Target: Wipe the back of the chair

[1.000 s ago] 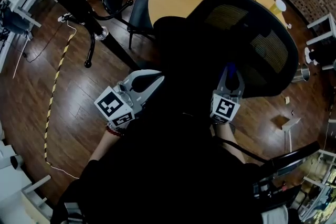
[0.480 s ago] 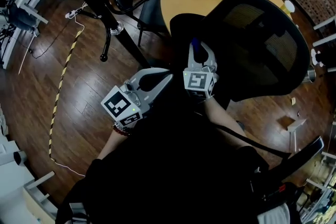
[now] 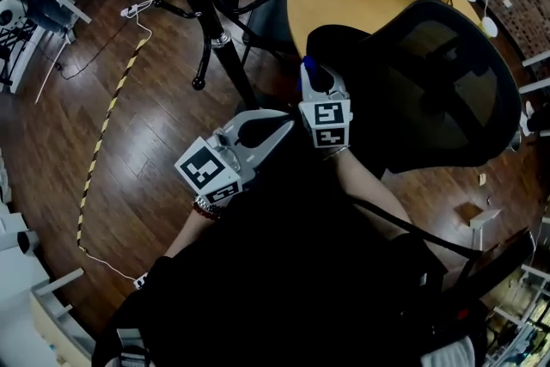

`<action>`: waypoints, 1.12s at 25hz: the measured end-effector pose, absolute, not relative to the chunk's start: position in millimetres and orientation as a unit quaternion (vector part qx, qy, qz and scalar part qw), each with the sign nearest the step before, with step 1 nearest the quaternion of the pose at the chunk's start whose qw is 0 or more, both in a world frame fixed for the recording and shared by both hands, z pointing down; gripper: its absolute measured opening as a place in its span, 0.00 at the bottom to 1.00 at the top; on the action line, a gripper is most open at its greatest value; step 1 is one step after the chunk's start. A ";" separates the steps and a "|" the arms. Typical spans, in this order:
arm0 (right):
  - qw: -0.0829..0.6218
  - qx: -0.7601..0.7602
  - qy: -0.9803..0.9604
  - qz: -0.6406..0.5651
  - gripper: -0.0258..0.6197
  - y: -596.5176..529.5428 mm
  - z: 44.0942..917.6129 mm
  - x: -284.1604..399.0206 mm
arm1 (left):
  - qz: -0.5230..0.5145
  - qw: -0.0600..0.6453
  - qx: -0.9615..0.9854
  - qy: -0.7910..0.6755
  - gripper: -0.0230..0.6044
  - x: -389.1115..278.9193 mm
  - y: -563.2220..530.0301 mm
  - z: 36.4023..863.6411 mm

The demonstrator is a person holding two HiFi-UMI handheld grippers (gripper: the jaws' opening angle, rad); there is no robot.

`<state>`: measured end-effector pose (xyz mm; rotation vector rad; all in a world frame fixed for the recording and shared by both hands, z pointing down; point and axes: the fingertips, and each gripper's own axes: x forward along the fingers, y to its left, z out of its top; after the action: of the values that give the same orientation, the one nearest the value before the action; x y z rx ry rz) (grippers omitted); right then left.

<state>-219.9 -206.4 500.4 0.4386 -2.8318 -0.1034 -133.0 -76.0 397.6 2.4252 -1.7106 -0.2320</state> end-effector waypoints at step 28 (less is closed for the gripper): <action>0.156 0.535 -0.830 0.025 0.10 -342.2 531.5 219.8 | -0.027 0.125 0.865 -0.485 0.05 -89.1 -134.6 417.8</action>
<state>219.8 -342.2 531.5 1.5324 -2.3772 0.0721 -89.1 -134.6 417.8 2.5215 -1.4132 -0.0801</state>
